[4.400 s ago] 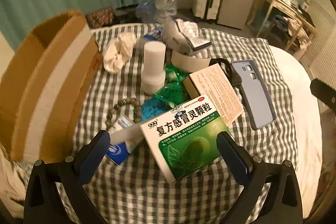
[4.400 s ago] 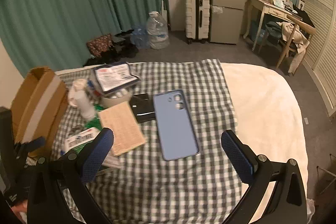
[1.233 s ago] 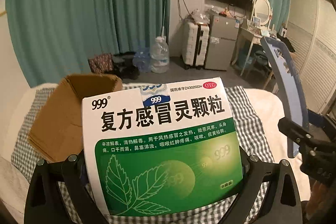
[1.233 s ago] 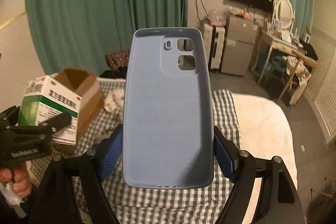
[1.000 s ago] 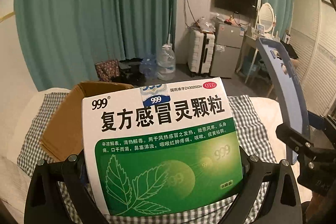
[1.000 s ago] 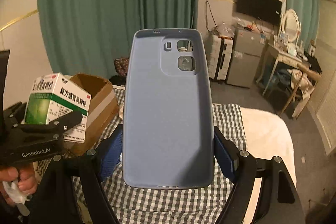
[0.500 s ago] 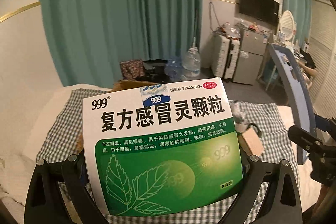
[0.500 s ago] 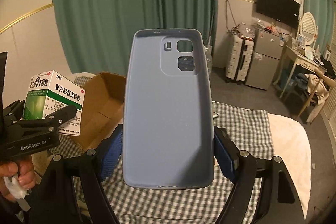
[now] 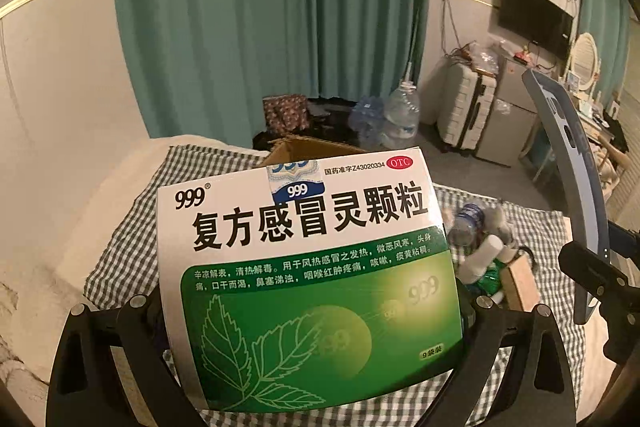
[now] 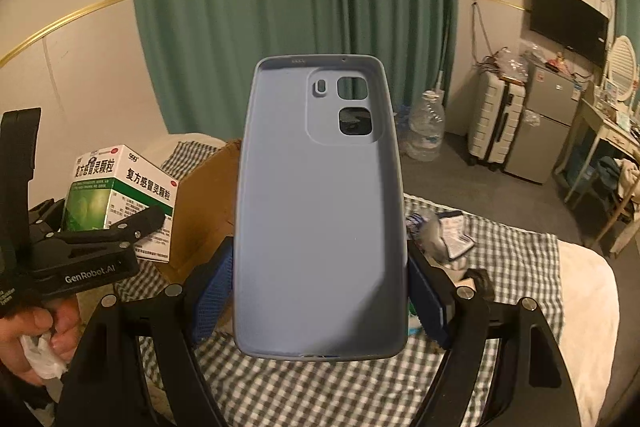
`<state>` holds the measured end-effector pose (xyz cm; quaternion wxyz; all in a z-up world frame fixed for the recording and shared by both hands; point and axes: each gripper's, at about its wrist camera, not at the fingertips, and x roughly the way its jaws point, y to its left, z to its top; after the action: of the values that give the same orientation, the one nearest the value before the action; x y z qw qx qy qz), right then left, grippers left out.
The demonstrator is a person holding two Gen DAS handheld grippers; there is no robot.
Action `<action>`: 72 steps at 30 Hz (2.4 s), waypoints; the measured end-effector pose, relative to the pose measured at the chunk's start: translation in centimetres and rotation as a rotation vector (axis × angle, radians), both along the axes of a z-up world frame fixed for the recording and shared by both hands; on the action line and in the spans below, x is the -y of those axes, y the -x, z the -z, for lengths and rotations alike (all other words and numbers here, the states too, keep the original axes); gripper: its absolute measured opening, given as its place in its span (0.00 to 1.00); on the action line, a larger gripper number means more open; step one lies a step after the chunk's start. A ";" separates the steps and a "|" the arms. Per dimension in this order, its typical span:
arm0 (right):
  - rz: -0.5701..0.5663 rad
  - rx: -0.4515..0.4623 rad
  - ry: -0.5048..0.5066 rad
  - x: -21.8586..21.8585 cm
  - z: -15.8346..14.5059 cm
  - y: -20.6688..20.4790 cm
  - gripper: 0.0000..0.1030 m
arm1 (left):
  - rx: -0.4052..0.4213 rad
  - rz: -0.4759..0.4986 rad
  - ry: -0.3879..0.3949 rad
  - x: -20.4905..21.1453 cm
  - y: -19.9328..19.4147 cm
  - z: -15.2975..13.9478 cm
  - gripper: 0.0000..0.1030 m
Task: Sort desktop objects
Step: 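Lift both held items and carry them over the cardboard box, then open both tools to drop the medicine box and phone case into the box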
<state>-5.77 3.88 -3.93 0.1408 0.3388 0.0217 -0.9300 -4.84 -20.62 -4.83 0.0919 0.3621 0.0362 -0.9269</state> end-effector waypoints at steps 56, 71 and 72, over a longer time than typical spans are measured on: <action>-0.174 0.316 -0.074 12.9 12.9 16.6 0.77 | 0.327 0.044 -0.019 5.5 10.2 13.0 0.99; -0.136 0.150 -0.028 12.6 6.9 14.4 0.88 | 0.261 0.034 0.010 5.6 9.0 8.4 1.00; -0.133 0.143 -0.024 12.4 6.4 14.2 0.88 | 0.255 0.035 0.011 5.5 8.8 8.1 1.00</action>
<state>-20.00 -8.55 -10.34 0.1992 0.4036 0.0452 -0.8918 -13.68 -26.16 -12.91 0.0816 0.4773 0.0131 -0.8748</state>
